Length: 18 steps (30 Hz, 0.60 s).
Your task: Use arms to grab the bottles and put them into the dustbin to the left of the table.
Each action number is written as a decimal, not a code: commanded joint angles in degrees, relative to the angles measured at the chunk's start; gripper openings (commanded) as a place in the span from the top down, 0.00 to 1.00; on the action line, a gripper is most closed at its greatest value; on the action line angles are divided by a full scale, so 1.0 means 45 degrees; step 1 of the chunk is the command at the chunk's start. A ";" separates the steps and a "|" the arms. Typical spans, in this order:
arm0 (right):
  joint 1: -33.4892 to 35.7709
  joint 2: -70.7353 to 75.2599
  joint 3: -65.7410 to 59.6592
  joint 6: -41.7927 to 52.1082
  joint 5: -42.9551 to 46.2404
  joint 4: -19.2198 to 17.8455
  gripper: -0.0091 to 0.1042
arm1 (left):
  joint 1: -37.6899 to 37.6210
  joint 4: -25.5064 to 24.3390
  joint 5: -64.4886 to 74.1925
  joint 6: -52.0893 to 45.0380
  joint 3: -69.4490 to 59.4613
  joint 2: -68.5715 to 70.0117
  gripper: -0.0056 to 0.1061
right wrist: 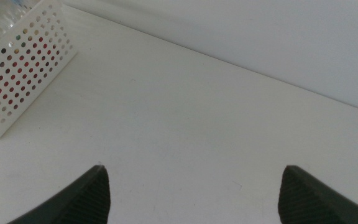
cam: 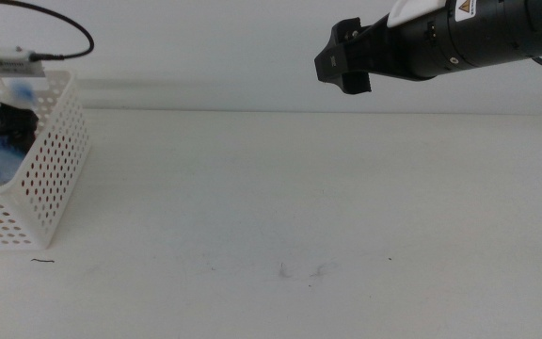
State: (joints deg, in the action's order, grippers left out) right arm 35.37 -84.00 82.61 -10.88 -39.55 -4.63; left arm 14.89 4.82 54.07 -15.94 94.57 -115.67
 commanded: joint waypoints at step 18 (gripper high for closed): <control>0.0000 0.0065 -0.0055 0.0044 0.0049 -0.0141 0.19 | -0.3243 0.1619 -0.0288 0.0301 -0.2935 0.8812 0.11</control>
State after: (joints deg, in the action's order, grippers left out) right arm 35.37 -84.00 82.61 -10.88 -39.55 -4.63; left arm 2.50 11.16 55.18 -13.95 84.32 -80.85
